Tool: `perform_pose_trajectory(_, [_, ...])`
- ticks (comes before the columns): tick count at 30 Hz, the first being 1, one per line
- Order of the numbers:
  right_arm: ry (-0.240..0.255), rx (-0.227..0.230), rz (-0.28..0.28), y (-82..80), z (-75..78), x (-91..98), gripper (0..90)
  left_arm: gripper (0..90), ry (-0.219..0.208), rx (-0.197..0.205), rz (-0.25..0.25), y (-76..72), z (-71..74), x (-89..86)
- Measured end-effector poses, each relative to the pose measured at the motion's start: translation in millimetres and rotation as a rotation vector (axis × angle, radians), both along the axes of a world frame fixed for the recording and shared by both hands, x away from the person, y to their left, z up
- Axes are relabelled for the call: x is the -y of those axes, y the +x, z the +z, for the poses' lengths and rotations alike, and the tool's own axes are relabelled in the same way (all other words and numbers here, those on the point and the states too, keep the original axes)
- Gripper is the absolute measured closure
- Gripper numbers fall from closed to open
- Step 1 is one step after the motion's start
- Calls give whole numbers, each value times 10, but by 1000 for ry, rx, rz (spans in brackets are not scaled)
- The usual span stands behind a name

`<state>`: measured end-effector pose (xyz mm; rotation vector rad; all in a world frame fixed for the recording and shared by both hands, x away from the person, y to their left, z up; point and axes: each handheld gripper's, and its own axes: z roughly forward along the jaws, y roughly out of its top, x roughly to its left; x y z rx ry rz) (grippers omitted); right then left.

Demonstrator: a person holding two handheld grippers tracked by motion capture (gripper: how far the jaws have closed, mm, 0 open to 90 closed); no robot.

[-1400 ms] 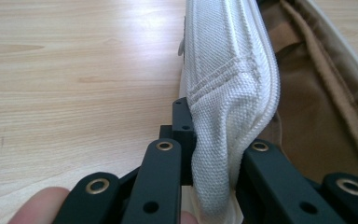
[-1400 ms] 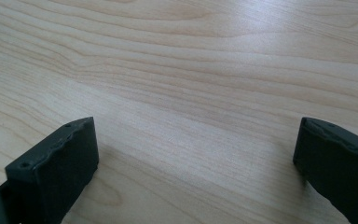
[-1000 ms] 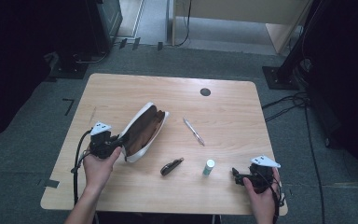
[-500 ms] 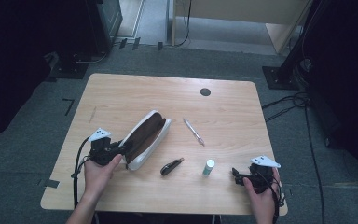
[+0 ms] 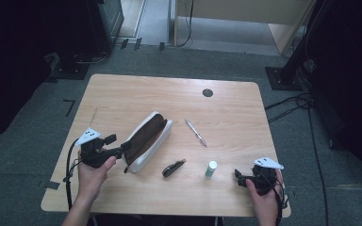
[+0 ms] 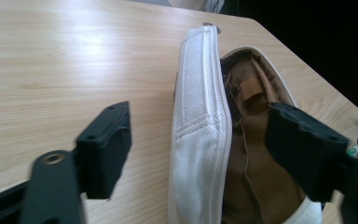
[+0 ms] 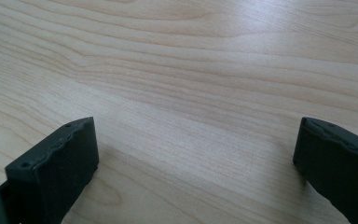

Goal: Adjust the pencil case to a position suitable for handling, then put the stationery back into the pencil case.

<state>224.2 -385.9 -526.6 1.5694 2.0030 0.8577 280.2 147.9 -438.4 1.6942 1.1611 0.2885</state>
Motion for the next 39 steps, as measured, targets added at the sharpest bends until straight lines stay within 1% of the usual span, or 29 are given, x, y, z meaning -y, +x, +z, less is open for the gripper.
perform_pose_trajectory(2, [-2, 1, 1, 1, 0, 2, 0, 113, 0, 7, 0, -47, 10, -49])
perform_pose_trajectory(3, [-2, 1, 1, 1, 0, 2, 0, 83, -7, 14, 1, -85, 5, -95])
perform_pose_trajectory(5, [0, 0, 0, 0, 0, 0, 0, 0, -14, 19, 15, -131, -17, -174])
perform_pose_trajectory(7, [0, 0, 0, 0, 0, 0, 0, 0, -11, 20, 42, -173, -54, -269])
perform_pose_trajectory(8, [-1, 0, 1, 0, 0, 1, 0, 0, -6, 8, 66, -189, -81, -328])
perform_pose_trajectory(9, [0, 1, 0, 0, 0, 0, 0, 0, -4, 3, 75, -195, -99, -364])
perform_pose_trajectory(11, [0, 0, 0, 0, 0, 0, 0, 0, 16, -4, 103, -222, -147, -444])
perform_pose_trajectory(15, [0, 0, 1, 0, 0, 1, 0, 0, 79, -23, 152, -275, -260, -562])
perform_pose_trajectory(16, [-1, 0, 1, 0, 0, 1, 0, 0, 100, -30, 164, -288, -300, -590])
perform_pose_trajectory(19, [0, 0, 1, 0, 0, 1, 0, 0, 124, -46, 183, -317, -385, -638])
perform_pose_trajectory(22, [-1, 2, 0, 1, 0, 1, 0, 0, 147, -66, 188, -342, -470, -678])
perform_pose_trajectory(24, [0, 0, 0, 0, 0, 0, 0, 0, 179, -73, 194, -354, -525, -689])
perform_pose_trajectory(27, [0, 0, 0, 0, 0, 0, 0, 0, 251, -101, 206, -349, -621, -691])
perform_pose_trajectory(29, [0, 0, 0, 0, 0, 0, 0, 0, 287, -119, 214, -338, -682, -685])
perform_pose_trajectory(30, [-2, 2, 0, 1, 0, 1, 0, 0, 316, -122, 223, -331, -716, -674])
perform_pose_trajectory(31, [0, 0, 0, 0, 0, 0, 0, 0, 326, -122, 224, -330, -725, -671])
perform_pose_trajectory(33, [0, 0, 0, 0, 0, 0, 0, 0, 360, -123, 230, -323, -756, -657])
perform_pose_trajectory(35, [-2, 4, 4, -4, 2, 1, 6, 0, 375, -127, 234, -320, -773, -645])
perform_pose_trajectory(36, [-6, 9, -1, -8, 4, 1, 26, 0, 385, -126, 232, -318, -778, -639])
perform_pose_trajectory(37, [-2, 19, -18, -19, 8, -2, 83, 0, 398, -128, 230, -314, -785, -629])
perform_pose_trajectory(38, [-7, 38, -30, -37, 15, -2, 158, 0, 412, -135, 228, -310, -795, -614])
perform_pose_trajectory(39, [-7, 56, -47, -54, 19, -2, 188, 0, 428, -140, 227, -304, -803, -598])
